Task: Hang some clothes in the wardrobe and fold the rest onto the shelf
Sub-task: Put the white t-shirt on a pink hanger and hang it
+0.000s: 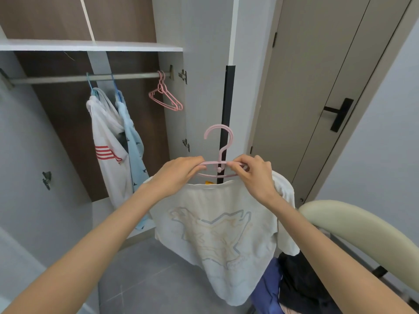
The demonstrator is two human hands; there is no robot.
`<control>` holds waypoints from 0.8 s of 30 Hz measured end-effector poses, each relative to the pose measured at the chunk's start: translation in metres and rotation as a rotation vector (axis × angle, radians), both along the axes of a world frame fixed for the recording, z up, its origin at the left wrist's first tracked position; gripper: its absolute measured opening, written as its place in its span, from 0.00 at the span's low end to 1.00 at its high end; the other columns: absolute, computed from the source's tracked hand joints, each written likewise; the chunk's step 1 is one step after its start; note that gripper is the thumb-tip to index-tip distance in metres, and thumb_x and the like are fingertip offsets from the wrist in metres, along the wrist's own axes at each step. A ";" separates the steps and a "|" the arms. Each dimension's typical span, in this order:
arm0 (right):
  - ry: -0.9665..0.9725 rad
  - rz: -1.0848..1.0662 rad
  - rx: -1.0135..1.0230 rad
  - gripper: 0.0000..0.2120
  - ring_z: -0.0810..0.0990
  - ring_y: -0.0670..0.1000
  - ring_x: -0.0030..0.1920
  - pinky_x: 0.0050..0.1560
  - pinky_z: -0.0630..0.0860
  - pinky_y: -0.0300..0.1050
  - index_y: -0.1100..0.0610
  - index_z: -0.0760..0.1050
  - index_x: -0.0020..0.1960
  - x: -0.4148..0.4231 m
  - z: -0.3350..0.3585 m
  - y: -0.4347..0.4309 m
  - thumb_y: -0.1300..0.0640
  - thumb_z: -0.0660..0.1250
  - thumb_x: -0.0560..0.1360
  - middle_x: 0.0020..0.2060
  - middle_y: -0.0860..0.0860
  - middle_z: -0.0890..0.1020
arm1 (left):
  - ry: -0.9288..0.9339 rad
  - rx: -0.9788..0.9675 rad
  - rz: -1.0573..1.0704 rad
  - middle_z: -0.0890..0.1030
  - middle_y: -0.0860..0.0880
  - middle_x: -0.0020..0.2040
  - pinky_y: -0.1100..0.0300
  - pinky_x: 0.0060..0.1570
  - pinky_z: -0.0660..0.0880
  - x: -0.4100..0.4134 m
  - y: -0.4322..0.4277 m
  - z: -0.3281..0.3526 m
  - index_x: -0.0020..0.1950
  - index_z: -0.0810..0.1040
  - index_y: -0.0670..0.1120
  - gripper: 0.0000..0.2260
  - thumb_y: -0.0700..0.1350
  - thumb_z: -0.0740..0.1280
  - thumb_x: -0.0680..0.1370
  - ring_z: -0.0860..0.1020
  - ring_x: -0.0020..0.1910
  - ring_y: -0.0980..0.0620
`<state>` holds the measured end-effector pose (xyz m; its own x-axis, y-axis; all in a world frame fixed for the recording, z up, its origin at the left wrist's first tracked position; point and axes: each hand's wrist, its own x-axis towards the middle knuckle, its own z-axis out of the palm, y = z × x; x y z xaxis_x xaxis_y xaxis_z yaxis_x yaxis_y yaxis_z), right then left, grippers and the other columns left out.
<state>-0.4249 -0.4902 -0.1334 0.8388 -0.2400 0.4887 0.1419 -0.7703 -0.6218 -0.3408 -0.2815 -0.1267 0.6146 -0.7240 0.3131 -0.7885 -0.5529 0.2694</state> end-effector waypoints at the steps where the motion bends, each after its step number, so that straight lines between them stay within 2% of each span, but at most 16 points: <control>1: 0.013 0.013 0.007 0.09 0.72 0.46 0.42 0.48 0.62 0.45 0.47 0.78 0.40 0.000 -0.002 -0.003 0.46 0.65 0.77 0.37 0.41 0.81 | 0.033 0.003 0.005 0.77 0.55 0.38 0.48 0.42 0.76 0.003 -0.001 -0.002 0.48 0.74 0.52 0.11 0.53 0.55 0.82 0.76 0.39 0.52; 3: 0.046 0.042 0.009 0.08 0.73 0.45 0.42 0.48 0.65 0.44 0.49 0.79 0.43 0.001 -0.009 -0.010 0.48 0.65 0.77 0.38 0.41 0.81 | 0.100 -0.020 0.031 0.77 0.54 0.35 0.49 0.41 0.76 0.009 -0.003 -0.007 0.43 0.73 0.53 0.11 0.52 0.56 0.82 0.76 0.37 0.52; 5: 0.079 0.049 -0.043 0.02 0.72 0.45 0.43 0.49 0.67 0.44 0.49 0.77 0.48 0.001 -0.017 -0.015 0.54 0.66 0.78 0.40 0.42 0.80 | 0.135 -0.046 0.054 0.78 0.54 0.33 0.50 0.41 0.75 0.011 -0.007 -0.011 0.41 0.73 0.52 0.12 0.51 0.57 0.82 0.76 0.36 0.53; 8: -0.009 -0.026 -0.197 0.13 0.71 0.51 0.55 0.57 0.65 0.41 0.53 0.74 0.60 -0.008 -0.034 -0.019 0.60 0.66 0.76 0.53 0.48 0.78 | 0.137 -0.093 0.090 0.78 0.55 0.33 0.51 0.41 0.75 0.012 -0.007 -0.016 0.40 0.73 0.52 0.12 0.49 0.57 0.82 0.76 0.36 0.54; 9: -0.087 -0.075 -0.246 0.15 0.68 0.53 0.58 0.59 0.63 0.40 0.54 0.73 0.62 -0.012 -0.038 -0.020 0.61 0.67 0.76 0.58 0.50 0.76 | 0.135 -0.115 0.106 0.78 0.55 0.32 0.51 0.41 0.75 0.014 -0.005 -0.016 0.40 0.73 0.52 0.12 0.49 0.57 0.82 0.76 0.36 0.54; 11: -0.180 -0.144 -0.364 0.15 0.67 0.54 0.58 0.58 0.67 0.44 0.55 0.73 0.61 -0.020 -0.042 -0.019 0.60 0.68 0.75 0.60 0.52 0.74 | 0.138 -0.159 0.128 0.77 0.56 0.32 0.50 0.41 0.76 0.018 0.000 -0.013 0.40 0.73 0.51 0.12 0.48 0.57 0.82 0.76 0.36 0.54; 14: -0.085 -0.132 -0.597 0.18 0.73 0.54 0.46 0.45 0.70 0.48 0.49 0.73 0.63 -0.019 -0.042 -0.013 0.57 0.69 0.74 0.49 0.50 0.77 | 0.141 -0.178 0.122 0.77 0.56 0.33 0.49 0.43 0.77 0.022 0.004 -0.006 0.40 0.74 0.51 0.12 0.49 0.57 0.82 0.76 0.37 0.55; 16: -0.049 -0.129 -0.610 0.19 0.76 0.53 0.39 0.40 0.71 0.49 0.48 0.73 0.64 -0.013 -0.038 -0.009 0.56 0.69 0.73 0.37 0.48 0.78 | 0.139 -0.170 0.108 0.78 0.56 0.33 0.49 0.43 0.78 0.023 0.003 -0.003 0.40 0.74 0.52 0.12 0.50 0.57 0.82 0.77 0.37 0.55; 18: -0.071 -0.120 -0.556 0.15 0.77 0.53 0.33 0.38 0.72 0.48 0.50 0.74 0.60 -0.008 -0.031 -0.005 0.58 0.69 0.74 0.30 0.47 0.77 | 0.131 -0.160 0.095 0.78 0.56 0.34 0.51 0.42 0.79 0.022 0.002 -0.002 0.40 0.73 0.53 0.11 0.51 0.58 0.81 0.77 0.37 0.55; 21: -0.104 -0.100 -0.564 0.05 0.76 0.54 0.31 0.37 0.70 0.46 0.50 0.74 0.53 -0.002 -0.027 -0.007 0.57 0.63 0.77 0.29 0.47 0.79 | 0.098 -0.133 0.097 0.77 0.57 0.34 0.56 0.39 0.76 0.020 0.004 -0.005 0.38 0.70 0.57 0.12 0.52 0.57 0.81 0.76 0.36 0.57; 24: -0.095 -0.066 -0.623 0.03 0.75 0.54 0.29 0.36 0.70 0.45 0.51 0.74 0.49 0.000 -0.029 -0.011 0.56 0.62 0.77 0.30 0.47 0.79 | 0.088 -0.123 0.123 0.77 0.57 0.34 0.57 0.40 0.76 0.021 0.009 -0.008 0.38 0.70 0.56 0.12 0.53 0.56 0.81 0.76 0.36 0.57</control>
<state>-0.4247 -0.5014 -0.1621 0.7779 0.0638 0.6252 0.1146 -0.9926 -0.0413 -0.3200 -0.2729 -0.1344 0.7250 -0.6016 0.3354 -0.6874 -0.6020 0.4062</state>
